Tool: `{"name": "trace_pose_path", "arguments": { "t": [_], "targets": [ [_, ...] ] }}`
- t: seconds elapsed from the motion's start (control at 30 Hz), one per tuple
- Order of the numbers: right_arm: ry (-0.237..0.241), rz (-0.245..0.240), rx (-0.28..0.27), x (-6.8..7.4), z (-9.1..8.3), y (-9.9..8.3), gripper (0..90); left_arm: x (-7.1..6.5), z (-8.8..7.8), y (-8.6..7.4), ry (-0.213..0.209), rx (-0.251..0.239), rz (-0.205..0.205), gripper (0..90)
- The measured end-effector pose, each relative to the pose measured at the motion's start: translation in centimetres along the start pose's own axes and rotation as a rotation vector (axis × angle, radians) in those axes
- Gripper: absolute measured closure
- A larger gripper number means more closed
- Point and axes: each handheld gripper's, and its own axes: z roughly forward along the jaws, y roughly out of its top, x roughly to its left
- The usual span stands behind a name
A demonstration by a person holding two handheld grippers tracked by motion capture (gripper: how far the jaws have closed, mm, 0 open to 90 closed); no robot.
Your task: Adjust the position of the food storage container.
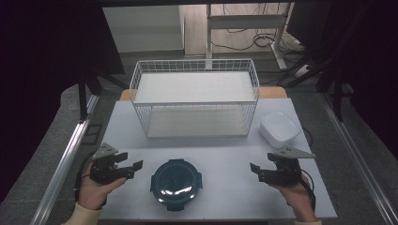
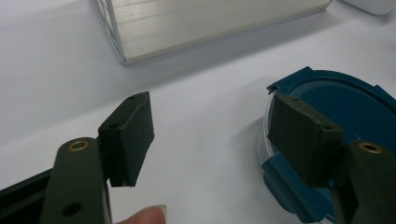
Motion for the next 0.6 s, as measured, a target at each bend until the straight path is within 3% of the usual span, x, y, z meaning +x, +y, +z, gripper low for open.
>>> {"name": "trace_pose_path", "arguments": {
  "t": [0.27, 0.47, 0.6],
  "targets": [
    [-0.032, 0.011, 0.068, 0.00, 0.85, -0.04, 22.7, 0.34, 0.48, -0.12, 0.005, 0.014, -0.018, 28.3],
    [-0.051, 0.015, 0.079, 0.36, 0.48, -0.38, 23.2, -0.27, 0.63, 0.50, -0.013, 0.011, 0.012, 27.6],
    [-0.055, 0.021, 0.075, 0.48, 0.28, -0.25, 23.3, -0.24, 0.46, 0.43, -0.010, 0.007, 0.007, 28.2]
  ]
}}
